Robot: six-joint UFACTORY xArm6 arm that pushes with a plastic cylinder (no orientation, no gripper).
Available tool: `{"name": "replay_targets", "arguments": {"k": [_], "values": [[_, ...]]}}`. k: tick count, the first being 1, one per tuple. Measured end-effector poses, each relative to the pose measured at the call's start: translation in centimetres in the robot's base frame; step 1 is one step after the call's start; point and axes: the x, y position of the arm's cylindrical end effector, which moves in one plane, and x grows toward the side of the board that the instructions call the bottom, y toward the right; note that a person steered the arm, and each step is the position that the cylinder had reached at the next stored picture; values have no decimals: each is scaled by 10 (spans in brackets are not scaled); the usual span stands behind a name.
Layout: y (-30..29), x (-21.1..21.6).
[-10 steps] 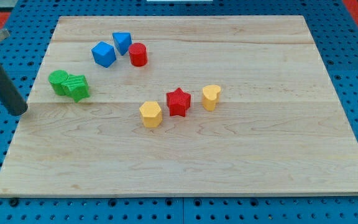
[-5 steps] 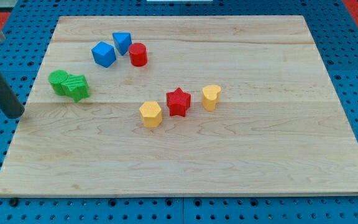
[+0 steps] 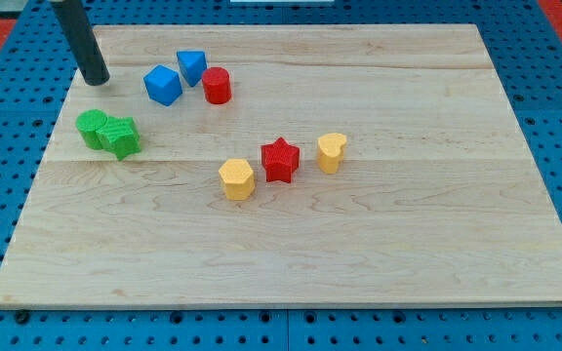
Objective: Push the blue cube towards the center
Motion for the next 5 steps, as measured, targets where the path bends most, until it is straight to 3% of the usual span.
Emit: {"name": "replay_targets", "arguments": {"k": [1, 2, 3, 4, 5], "values": [[68, 13], [162, 55], [212, 80], [142, 55], [150, 49]]}}
